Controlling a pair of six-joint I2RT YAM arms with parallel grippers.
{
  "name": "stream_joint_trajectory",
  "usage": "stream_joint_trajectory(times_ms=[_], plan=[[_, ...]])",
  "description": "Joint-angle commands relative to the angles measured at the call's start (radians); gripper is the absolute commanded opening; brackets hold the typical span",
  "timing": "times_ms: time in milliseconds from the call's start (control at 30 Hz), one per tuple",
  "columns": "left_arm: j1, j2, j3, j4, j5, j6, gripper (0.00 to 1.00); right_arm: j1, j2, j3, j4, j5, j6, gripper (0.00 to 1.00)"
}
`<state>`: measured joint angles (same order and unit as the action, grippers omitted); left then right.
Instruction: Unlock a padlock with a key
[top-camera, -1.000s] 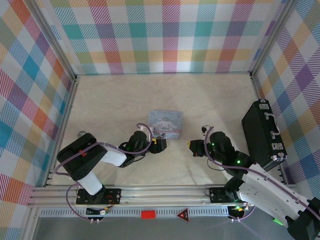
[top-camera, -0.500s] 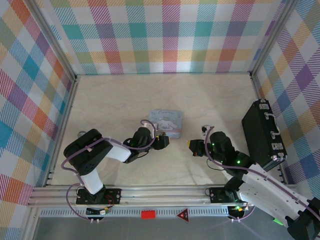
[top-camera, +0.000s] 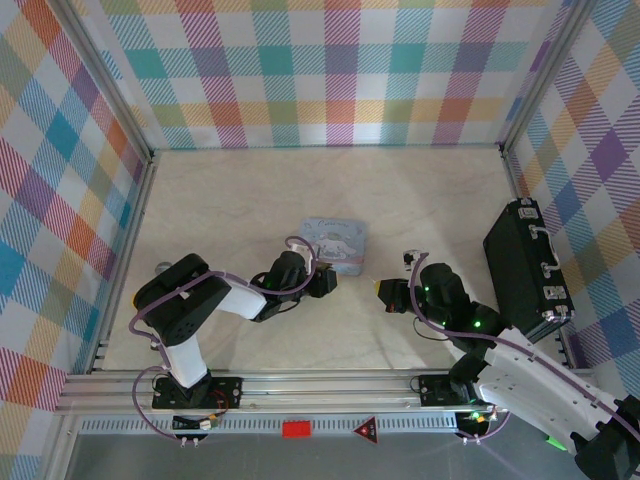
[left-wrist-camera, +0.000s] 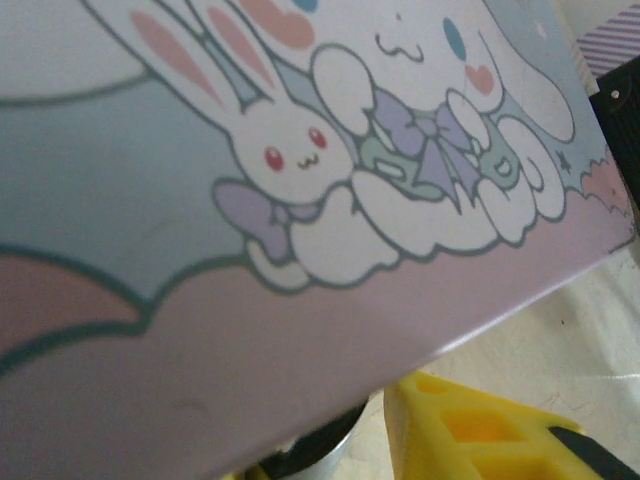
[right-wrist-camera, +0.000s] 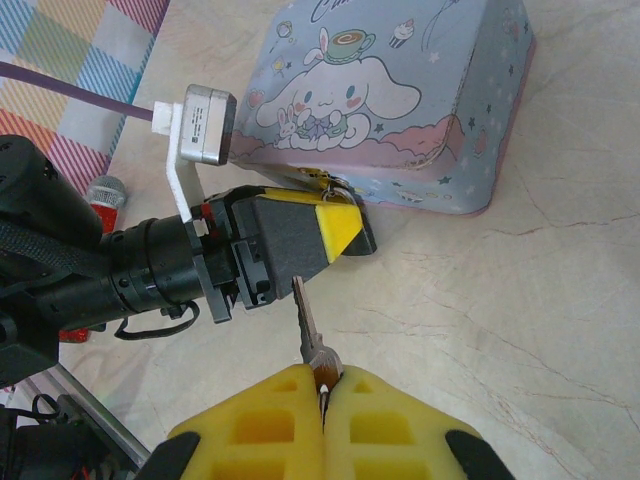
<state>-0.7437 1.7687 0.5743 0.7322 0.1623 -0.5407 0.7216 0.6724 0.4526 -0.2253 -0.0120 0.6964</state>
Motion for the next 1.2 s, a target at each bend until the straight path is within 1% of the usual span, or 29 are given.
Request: stream_joint_trajectory(times_ms=[0, 133, 400, 467, 533, 567, 633, 767, 967, 1167], plan=[[0.005, 0.014, 0.008, 0.006, 0.03, 0.01, 0.34, 0.006, -0.009, -0.006, 0.018, -0.008, 0.009, 0.0], [0.005, 0.013, 0.003, 0.01, 0.025, 0.005, 0.26, 0.006, -0.008, -0.014, 0.02, 0.0, 0.009, 0.0], [0.005, 0.008, -0.007, 0.025, 0.017, -0.001, 0.23, 0.006, -0.004, -0.015, 0.021, 0.004, 0.003, 0.0], [0.005, 0.008, -0.008, 0.027, 0.017, -0.004, 0.23, 0.004, 0.0, -0.015, 0.026, 0.003, 0.002, 0.0], [0.005, 0.017, -0.01, 0.05, 0.022, -0.017, 0.3, 0.005, 0.004, -0.015, 0.029, 0.001, 0.003, 0.0], [0.005, 0.031, -0.009, 0.071, 0.034, -0.028, 0.31, 0.006, 0.008, -0.016, 0.033, 0.0, 0.003, 0.0], [0.005, 0.055, 0.002, 0.086, 0.038, -0.044, 0.32, 0.006, 0.017, -0.018, 0.042, -0.003, 0.003, 0.0], [0.005, 0.062, 0.004, 0.084, 0.002, -0.061, 0.35, 0.006, 0.019, -0.025, 0.055, -0.009, 0.006, 0.0], [0.005, 0.066, 0.025, 0.029, -0.046, -0.073, 0.36, 0.006, 0.016, -0.023, 0.052, -0.01, 0.002, 0.0], [0.006, 0.058, 0.018, 0.023, -0.067, -0.075, 0.3, 0.005, 0.019, -0.03, 0.058, -0.021, 0.021, 0.0]])
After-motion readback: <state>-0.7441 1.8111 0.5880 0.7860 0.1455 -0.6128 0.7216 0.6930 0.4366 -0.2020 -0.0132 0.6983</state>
